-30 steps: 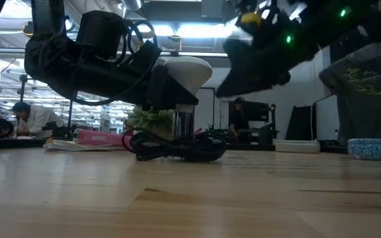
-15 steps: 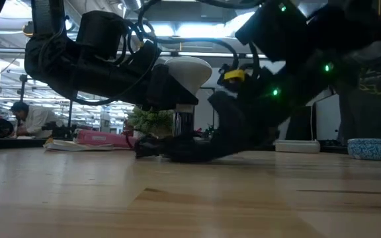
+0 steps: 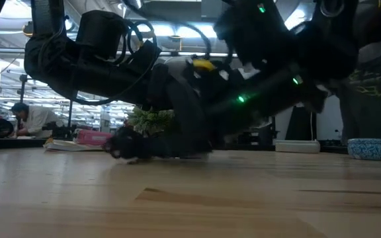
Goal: Screw lightbulb
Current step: Remove the lightbulb from the lamp
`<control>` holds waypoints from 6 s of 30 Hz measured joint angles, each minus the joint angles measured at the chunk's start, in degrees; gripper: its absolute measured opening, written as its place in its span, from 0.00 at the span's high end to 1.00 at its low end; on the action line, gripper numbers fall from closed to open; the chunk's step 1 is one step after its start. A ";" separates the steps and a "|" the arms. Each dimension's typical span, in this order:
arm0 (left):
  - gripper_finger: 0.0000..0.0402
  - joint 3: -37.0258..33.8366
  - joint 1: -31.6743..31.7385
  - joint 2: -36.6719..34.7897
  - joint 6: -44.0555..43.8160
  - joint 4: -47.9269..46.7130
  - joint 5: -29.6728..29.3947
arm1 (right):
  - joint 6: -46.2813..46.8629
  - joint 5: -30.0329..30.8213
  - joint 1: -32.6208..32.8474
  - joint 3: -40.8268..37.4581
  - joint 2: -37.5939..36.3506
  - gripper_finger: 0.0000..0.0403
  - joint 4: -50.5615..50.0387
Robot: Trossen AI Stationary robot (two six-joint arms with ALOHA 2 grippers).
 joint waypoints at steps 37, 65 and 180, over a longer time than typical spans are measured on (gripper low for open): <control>0.61 0.00 -0.02 0.00 0.00 -0.02 -0.09 | -6.72 18.70 -0.69 4.30 -16.33 0.65 -45.85; 0.61 0.00 -0.02 0.02 0.02 -0.04 -0.11 | -6.22 10.50 -8.83 -9.80 -16.24 0.65 -23.07; 0.61 0.00 -0.07 0.00 0.04 -0.24 -0.38 | 1.48 2.00 -3.63 -10.59 -10.62 0.65 -8.79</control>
